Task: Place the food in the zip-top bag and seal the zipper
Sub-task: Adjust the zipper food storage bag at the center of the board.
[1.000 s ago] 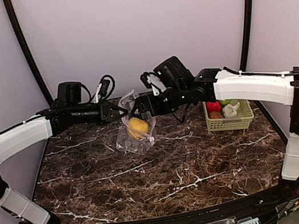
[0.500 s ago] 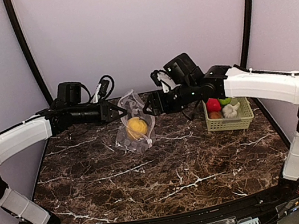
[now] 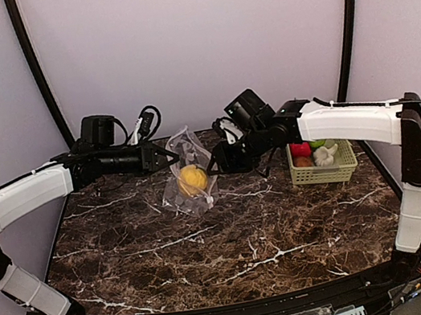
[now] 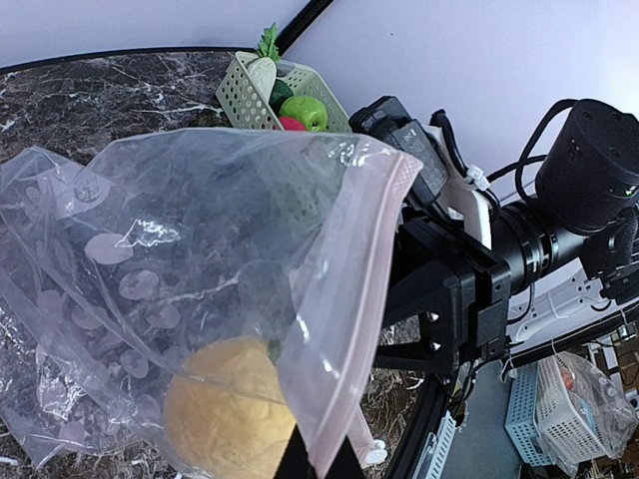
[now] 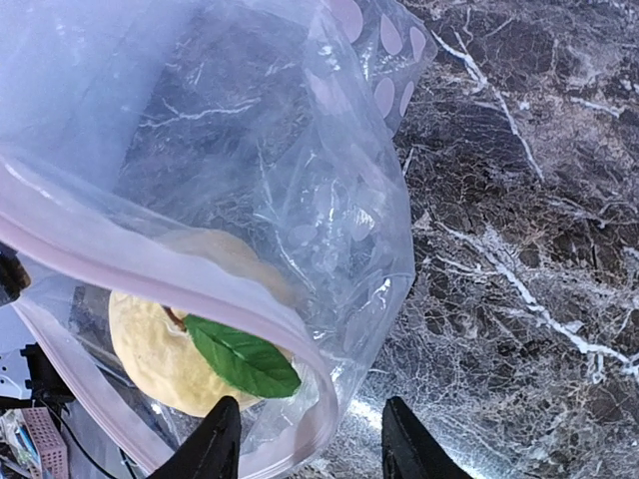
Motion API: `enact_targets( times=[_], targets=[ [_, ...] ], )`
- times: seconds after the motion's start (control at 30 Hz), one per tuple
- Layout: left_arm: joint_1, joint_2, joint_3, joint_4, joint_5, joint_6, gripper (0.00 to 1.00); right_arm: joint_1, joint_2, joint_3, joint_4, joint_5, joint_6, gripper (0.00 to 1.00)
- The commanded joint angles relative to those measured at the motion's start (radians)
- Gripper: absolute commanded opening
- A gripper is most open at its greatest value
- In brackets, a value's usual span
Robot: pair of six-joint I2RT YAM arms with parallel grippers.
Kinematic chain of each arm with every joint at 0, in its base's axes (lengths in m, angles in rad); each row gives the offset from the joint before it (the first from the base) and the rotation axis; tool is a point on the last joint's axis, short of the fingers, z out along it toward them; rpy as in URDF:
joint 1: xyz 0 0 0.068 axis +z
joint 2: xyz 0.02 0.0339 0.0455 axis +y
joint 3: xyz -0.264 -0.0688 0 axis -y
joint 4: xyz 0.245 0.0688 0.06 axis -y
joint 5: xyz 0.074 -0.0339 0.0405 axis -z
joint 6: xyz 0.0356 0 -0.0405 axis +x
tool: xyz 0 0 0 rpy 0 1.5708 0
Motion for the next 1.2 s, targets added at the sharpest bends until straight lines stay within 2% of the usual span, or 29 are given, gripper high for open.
enact_targets(
  times=[0.0,0.07,0.23,0.27,0.47,0.63,1.1,1.13,1.17],
  targets=[
    [0.002,-0.047,0.010,-0.007,0.005,0.012,0.01,-0.007,0.036,0.044,-0.019,-0.047,-0.004,0.42],
    [0.002,-0.048,0.011,-0.008,0.005,0.014,0.01,-0.007,0.041,0.056,-0.019,-0.057,-0.009,0.35],
    [0.004,-0.049,0.030,-0.030,-0.013,0.042,0.01,-0.007,0.012,0.075,0.030,-0.082,-0.015,0.03],
    [0.005,-0.056,0.041,-0.060,-0.024,0.056,0.01,-0.007,-0.002,0.083,0.042,-0.088,-0.013,0.00],
    [0.010,-0.102,0.170,-0.210,-0.109,0.156,0.01,-0.005,-0.086,0.148,0.043,-0.088,-0.028,0.00],
    [0.010,-0.120,0.234,-0.286,-0.176,0.202,0.01,0.002,-0.144,0.122,0.044,-0.082,-0.035,0.00],
    [0.010,-0.107,0.191,-0.215,-0.124,0.161,0.01,0.003,-0.173,0.046,0.022,0.016,-0.039,0.00],
    [0.009,-0.106,0.177,-0.198,-0.113,0.155,0.01,0.003,-0.173,0.044,0.018,0.019,-0.042,0.03],
    [0.009,-0.103,0.171,-0.190,-0.105,0.152,0.01,0.002,-0.175,0.044,0.015,0.022,-0.044,0.12]
  ],
)
